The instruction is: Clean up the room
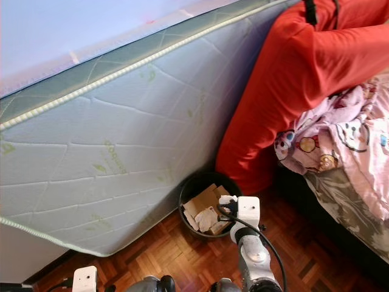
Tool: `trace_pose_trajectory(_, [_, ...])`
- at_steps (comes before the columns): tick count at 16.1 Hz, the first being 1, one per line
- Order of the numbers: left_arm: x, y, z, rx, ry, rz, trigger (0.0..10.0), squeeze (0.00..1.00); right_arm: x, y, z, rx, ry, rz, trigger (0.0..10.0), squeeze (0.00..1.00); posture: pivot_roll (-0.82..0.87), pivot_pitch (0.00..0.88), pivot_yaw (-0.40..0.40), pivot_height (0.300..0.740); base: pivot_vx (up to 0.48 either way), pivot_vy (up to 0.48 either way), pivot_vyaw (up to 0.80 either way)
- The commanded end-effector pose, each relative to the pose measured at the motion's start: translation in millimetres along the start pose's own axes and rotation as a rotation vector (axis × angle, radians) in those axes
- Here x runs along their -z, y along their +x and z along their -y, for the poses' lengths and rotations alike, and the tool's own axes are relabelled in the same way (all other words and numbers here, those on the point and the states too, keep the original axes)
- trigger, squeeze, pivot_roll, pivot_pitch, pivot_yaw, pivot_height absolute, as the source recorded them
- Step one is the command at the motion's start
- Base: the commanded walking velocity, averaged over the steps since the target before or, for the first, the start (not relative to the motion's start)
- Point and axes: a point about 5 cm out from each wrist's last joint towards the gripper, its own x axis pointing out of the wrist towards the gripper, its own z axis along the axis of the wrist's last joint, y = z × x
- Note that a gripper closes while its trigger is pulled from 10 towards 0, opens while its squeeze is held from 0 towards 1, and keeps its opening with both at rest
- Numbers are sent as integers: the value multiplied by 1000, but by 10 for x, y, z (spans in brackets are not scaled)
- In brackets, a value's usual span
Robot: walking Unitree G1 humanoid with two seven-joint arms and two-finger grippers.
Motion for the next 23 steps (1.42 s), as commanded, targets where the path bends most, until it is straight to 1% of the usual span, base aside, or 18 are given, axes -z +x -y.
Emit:
trace_pose_trajectory(1, [99,-29,-43,-17,-14,-34,10000,0,59,-25,7,1,-2,-28,10000,0,0,213,-10,705,304,0,0])
trace_pose_trajectory(4, [86,-27,-38,-15,-13,-26,10000,0,73,-31,2,-6,-23,-33,10000,0,1,214,-10,705,306,0,144])
trace_pose_trajectory(6, [85,-26,-31,-14,-12,-26,10000,0,75,-31,2,-5,-19,-35,10000,0,1,214,-10,705,307,0,447])
trace_pose_trajectory(12, [69,-21,-22,-11,-10,-19,10000,0,90,-31,14,4,-12,-50,10000,0,1,212,-11,705,313,0,0])
trace_pose_trajectory(15, [44,-19,-30,-12,-14,-1,10000,0,95,-33,21,5,-9,-54,10000,0,2,213,-12,705,0,0,0])
trace_pose_trajectory(23, [22,-17,27,1,-19,21,10000,0,84,-45,77,46,-1,-33,10000,0,1,222,-12,705,0,0,0])
